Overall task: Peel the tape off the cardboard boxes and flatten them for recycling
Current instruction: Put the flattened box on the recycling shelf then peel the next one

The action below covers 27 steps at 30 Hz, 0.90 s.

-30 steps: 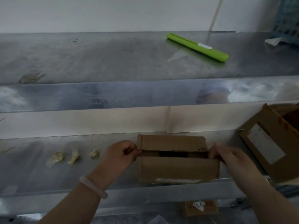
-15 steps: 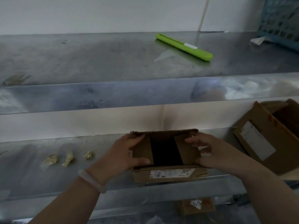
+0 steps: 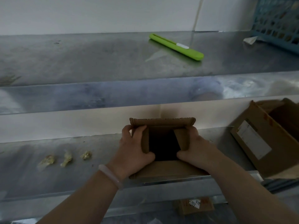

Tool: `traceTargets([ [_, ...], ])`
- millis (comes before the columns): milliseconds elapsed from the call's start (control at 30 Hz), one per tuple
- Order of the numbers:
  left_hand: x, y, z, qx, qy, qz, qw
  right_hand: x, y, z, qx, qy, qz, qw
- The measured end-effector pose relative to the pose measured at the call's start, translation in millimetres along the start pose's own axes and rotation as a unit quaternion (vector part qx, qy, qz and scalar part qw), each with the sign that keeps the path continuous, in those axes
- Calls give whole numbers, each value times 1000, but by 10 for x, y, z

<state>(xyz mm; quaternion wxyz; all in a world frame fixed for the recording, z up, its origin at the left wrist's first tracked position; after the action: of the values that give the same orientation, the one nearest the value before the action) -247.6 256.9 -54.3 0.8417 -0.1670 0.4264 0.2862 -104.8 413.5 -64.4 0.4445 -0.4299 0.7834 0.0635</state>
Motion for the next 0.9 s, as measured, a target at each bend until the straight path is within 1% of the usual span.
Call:
traceTargets([
  [67,-139,-68,66,49,-57,43,996,-70,-56,47,1,107,-18,994],
  [100,-204,-111,125,82,-80,55,992,-122,-91,57,-4,166,-27,986],
  [167,-283,-179,221,138,-148,42,978,-239,-160,70,-27,265,-34,963],
  [200,-297,-200,237,152,-175,25,972,-276,-193,115,-32,304,-37,952],
  [267,-293,-247,230,175,-171,4,969,-236,-251,258,-29,384,-66,921],
  [300,-266,-279,223,189,-145,-6,971,-182,-277,323,-26,454,-89,886],
  [333,-221,-321,213,205,-113,-17,972,-132,-295,375,-17,543,-111,832],
  [367,-172,-367,201,221,-81,-27,971,-89,-308,427,-3,626,-126,770],
  [400,-125,-412,193,236,-50,-36,970,-64,-310,503,16,683,-124,720],
  [433,-83,-456,192,250,-20,-42,967,-44,-302,611,38,711,-110,694],
  [467,-46,-496,202,265,9,-46,963,-30,-292,730,63,711,-90,694],
  [500,-13,-538,232,286,40,-45,956,-17,-286,840,87,689,-71,716],
  [533,14,-581,273,312,71,-38,947,-2,-284,910,104,656,-66,745],
  [600,64,-660,367,359,116,-19,926,33,-285,979,132,587,-70,796],
  [667,92,-692,419,378,130,-7,917,41,-277,1044,153,549,-57,820],
  [733,85,-699,419,379,112,0,919,51,-246,1079,147,542,-58,826],
  [800,87,-717,387,379,79,0,922,63,-250,1128,148,555,-53,817],
  [900,173,-656,294,343,63,-7,937,111,-236,1262,152,566,-35,810],
])
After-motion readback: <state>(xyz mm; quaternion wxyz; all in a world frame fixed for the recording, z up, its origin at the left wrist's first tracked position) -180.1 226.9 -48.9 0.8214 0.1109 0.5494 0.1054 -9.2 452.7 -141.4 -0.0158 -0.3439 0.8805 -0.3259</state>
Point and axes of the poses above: each hand's wrist, its own y-axis towards the middle knuckle, its own x-axis out of the palm, z = x × y, the point moved 10 cm from there along y, towards the middle knuckle, and after that the axes turned 6 degrees about y, right-handed, at the moved point
